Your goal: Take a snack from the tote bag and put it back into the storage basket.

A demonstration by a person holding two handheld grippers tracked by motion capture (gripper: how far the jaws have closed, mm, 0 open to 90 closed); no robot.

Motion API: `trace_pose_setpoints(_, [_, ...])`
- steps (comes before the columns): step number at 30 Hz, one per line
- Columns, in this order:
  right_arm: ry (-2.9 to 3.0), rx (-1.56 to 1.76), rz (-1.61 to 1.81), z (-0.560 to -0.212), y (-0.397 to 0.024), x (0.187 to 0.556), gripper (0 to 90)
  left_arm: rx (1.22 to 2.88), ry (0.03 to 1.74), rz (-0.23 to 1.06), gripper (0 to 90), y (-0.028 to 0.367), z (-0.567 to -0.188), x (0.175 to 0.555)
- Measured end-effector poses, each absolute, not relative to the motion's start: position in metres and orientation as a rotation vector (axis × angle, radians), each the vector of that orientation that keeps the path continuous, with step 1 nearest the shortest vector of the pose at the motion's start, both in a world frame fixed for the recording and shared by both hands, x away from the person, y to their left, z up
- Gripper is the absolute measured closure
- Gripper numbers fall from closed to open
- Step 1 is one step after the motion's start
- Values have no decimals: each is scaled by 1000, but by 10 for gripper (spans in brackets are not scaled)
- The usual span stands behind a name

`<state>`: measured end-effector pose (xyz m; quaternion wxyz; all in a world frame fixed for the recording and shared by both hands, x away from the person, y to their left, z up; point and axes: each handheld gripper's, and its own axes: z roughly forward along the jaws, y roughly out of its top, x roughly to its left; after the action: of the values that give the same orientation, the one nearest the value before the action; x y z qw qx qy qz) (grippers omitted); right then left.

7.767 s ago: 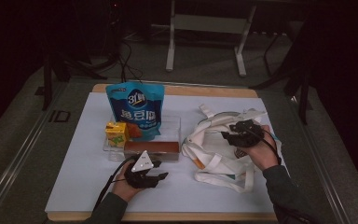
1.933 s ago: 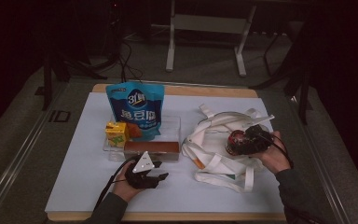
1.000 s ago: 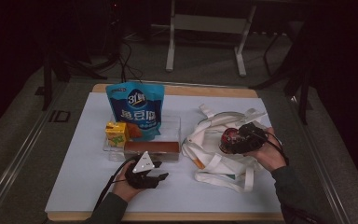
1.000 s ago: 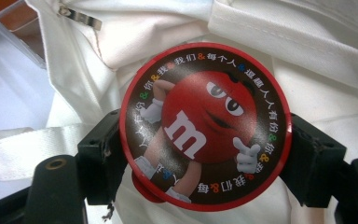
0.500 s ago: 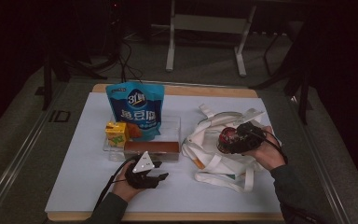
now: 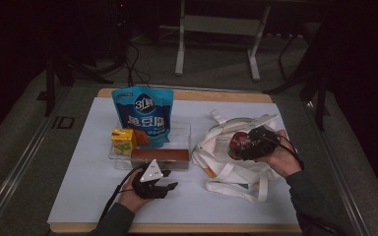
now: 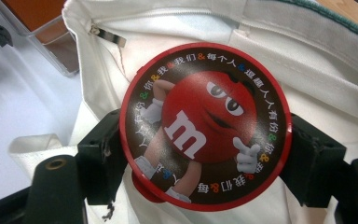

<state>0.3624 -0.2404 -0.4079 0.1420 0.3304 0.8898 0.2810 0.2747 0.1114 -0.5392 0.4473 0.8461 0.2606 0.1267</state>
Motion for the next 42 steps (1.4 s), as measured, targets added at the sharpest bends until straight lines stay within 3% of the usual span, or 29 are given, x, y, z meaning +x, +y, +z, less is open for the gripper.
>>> trace_pose_setpoints(42, [2603,847,836,-389,-208,363,252,2097,644,314,476,111,-539,275])
